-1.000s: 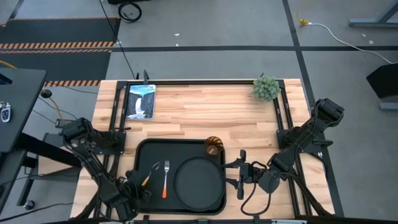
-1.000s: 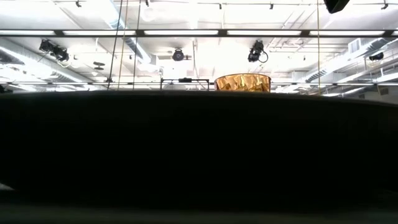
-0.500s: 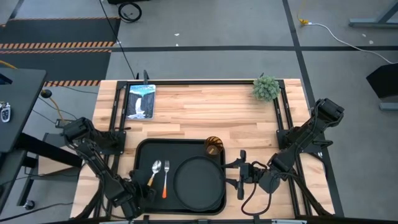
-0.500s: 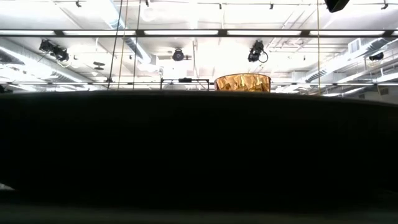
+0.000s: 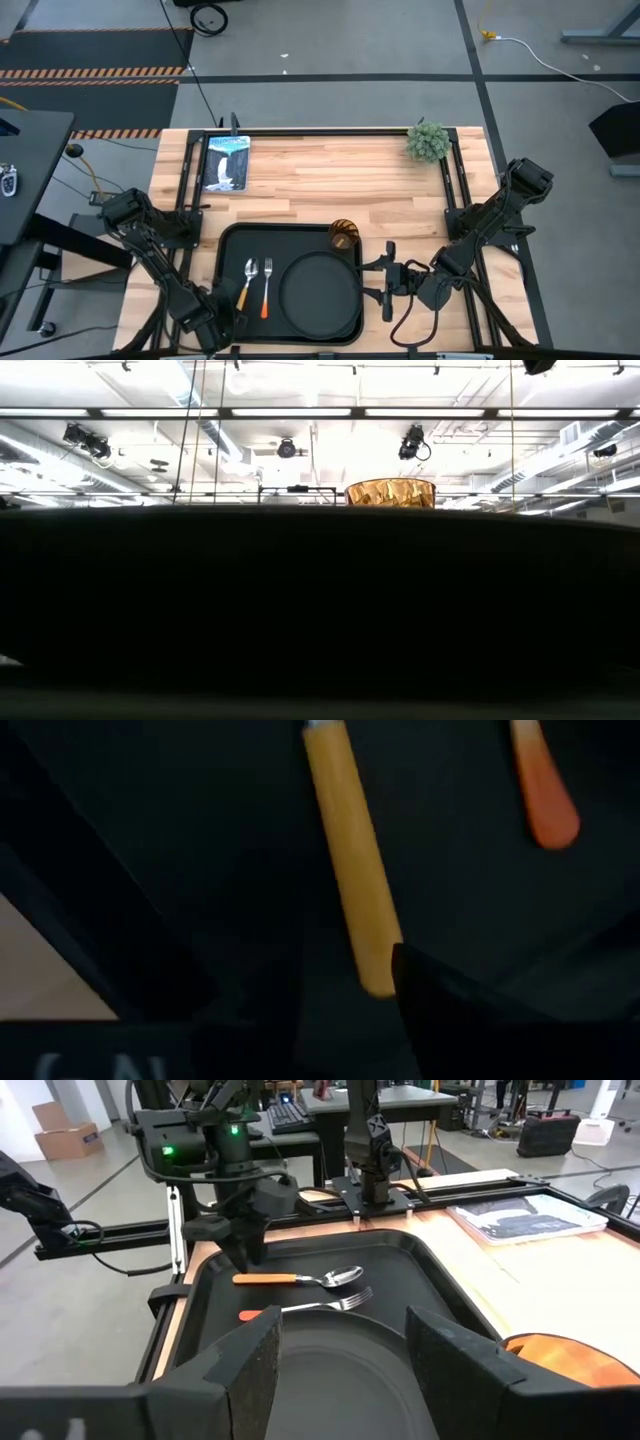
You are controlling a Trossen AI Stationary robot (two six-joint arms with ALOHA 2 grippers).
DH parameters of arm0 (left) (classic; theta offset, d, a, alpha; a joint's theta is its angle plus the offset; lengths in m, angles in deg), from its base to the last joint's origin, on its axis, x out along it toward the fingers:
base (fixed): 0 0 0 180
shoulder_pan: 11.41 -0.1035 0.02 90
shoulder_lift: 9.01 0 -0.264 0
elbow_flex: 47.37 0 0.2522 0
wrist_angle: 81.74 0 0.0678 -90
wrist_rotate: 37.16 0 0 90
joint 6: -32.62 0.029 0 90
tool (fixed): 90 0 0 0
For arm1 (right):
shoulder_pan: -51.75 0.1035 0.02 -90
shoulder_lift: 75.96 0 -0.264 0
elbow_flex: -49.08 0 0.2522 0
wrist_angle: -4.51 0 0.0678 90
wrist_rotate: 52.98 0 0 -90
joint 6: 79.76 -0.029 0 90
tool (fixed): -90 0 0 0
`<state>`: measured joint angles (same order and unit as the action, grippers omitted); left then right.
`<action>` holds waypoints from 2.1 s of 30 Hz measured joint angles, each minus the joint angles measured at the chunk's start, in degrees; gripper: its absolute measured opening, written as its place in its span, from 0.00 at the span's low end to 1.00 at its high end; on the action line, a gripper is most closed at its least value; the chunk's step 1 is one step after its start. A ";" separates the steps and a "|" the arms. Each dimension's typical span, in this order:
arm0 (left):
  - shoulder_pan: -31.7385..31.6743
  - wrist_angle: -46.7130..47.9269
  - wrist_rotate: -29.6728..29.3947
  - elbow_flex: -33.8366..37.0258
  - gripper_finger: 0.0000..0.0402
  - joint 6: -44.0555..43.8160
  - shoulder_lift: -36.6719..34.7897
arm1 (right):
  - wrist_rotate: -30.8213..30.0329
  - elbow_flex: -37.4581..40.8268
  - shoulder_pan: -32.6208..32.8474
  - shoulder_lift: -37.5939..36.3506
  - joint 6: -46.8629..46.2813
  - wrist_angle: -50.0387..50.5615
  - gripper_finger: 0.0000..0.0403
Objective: Pick and place plate/cup/fork/spoon on tray
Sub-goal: Put the orange spoon beside the fork on the black tray, then return to Home Position
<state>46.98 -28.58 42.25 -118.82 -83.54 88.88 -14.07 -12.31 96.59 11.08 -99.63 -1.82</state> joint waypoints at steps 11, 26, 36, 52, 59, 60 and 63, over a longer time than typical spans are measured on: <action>-1.13 -2.01 -2.00 0.00 0.38 2.42 1.17 | 0.00 0.00 0.00 0.00 0.56 -0.88 0.54; -3.63 -5.50 -3.17 -0.02 0.37 5.86 2.64 | -0.01 0.00 0.00 0.00 0.56 -0.86 0.54; -3.66 -4.08 -4.36 -1.60 0.37 6.58 2.64 | -0.02 0.00 -0.02 0.00 0.54 -1.23 0.54; -5.33 -3.92 -27.52 -1.65 0.37 25.79 -9.81 | 3.60 8.70 -0.84 -12.01 3.66 1.99 0.49; -8.16 -4.39 -44.79 -1.64 0.37 44.29 -14.70 | 20.40 19.49 -10.87 -19.33 3.99 -5.72 0.45; -8.74 -4.39 -46.69 -1.64 0.37 46.72 -15.20 | 22.72 20.81 -12.55 -20.39 4.55 -6.31 0.44; -10.75 -4.67 -49.02 -1.64 0.37 54.42 -16.44 | 27.34 23.98 -17.80 -24.24 6.14 -7.17 0.44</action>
<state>36.24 -33.24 -6.77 -120.46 -29.12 72.44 13.27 11.67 78.79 -13.15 -93.49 -8.99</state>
